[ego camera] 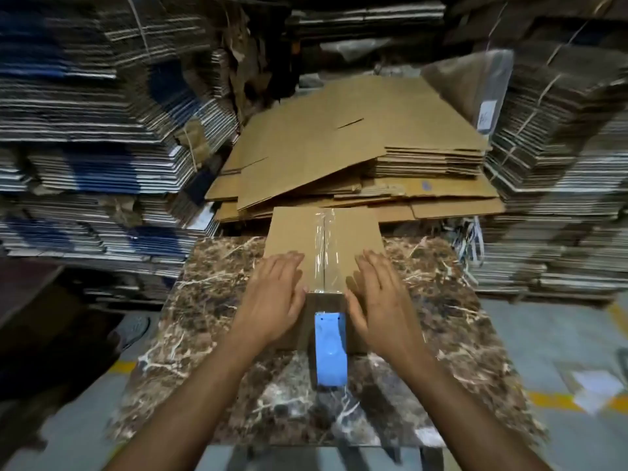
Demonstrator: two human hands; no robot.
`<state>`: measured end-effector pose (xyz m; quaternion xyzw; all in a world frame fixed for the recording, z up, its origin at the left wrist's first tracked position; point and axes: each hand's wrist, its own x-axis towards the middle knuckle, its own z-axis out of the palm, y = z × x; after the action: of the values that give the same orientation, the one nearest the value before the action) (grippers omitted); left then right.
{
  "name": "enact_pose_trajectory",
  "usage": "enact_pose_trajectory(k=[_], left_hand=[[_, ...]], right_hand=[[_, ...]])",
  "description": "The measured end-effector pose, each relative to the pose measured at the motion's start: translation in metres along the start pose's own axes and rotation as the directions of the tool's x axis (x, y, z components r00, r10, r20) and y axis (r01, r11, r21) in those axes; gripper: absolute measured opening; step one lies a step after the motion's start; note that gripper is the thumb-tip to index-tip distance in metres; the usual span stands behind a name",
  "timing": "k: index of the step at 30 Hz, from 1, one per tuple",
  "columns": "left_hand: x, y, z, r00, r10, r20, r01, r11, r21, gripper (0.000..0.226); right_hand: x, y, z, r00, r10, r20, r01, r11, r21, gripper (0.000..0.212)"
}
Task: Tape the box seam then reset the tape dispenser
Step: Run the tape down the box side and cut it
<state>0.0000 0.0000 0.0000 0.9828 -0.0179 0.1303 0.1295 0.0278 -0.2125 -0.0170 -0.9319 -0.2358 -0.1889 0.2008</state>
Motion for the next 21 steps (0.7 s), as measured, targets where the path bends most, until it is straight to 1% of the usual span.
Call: enact_pose_trajectory(k=[2, 4, 5, 9, 11, 14, 17, 21], left_hand=[[-0.001, -0.007, 0.01, 0.998, 0.015, 0.059, -0.014, 1.0, -0.016, 0.052], [-0.005, -0.014, 0.023, 0.993, 0.026, 0.117, -0.024, 1.0, -0.019, 0.048], [-0.006, -0.018, 0.029, 0.992, 0.033, 0.12, -0.03, 0.999, -0.026, 0.047], [-0.01, -0.026, 0.036, 0.996, 0.056, 0.075, -0.054, 0.998, -0.036, 0.05], [-0.015, -0.027, 0.04, 0.996, 0.061, 0.068, -0.06, 0.998, -0.012, 0.054], [-0.021, -0.023, 0.044, 0.997, 0.059, 0.047, -0.061, 0.997, 0.042, 0.056], [-0.022, -0.017, 0.047, 0.999, 0.028, 0.034, -0.03, 0.998, 0.054, 0.055], [-0.024, -0.011, 0.048, 0.999, 0.015, 0.046, -0.019, 0.997, 0.08, 0.057]], right_hand=[[-0.008, 0.0, 0.01, 1.0, 0.016, 0.015, -0.017, 0.998, 0.058, 0.055], [-0.021, -0.002, 0.026, 0.997, 0.031, 0.073, -0.037, 0.996, 0.079, 0.053], [-0.025, -0.003, 0.032, 0.995, 0.035, 0.09, -0.042, 0.995, 0.085, 0.053], [-0.038, -0.004, 0.048, 0.994, 0.031, 0.1, -0.036, 0.998, 0.049, 0.055], [-0.041, -0.002, 0.052, 0.994, 0.019, 0.106, -0.022, 0.999, 0.027, 0.056], [-0.04, 0.008, 0.05, 0.99, -0.022, 0.136, 0.016, 0.999, 0.044, 0.059], [-0.038, 0.024, 0.046, 0.978, -0.084, 0.19, 0.069, 0.994, 0.082, 0.062], [-0.033, 0.034, 0.041, 0.975, -0.097, 0.202, 0.07, 0.988, 0.139, 0.058]])
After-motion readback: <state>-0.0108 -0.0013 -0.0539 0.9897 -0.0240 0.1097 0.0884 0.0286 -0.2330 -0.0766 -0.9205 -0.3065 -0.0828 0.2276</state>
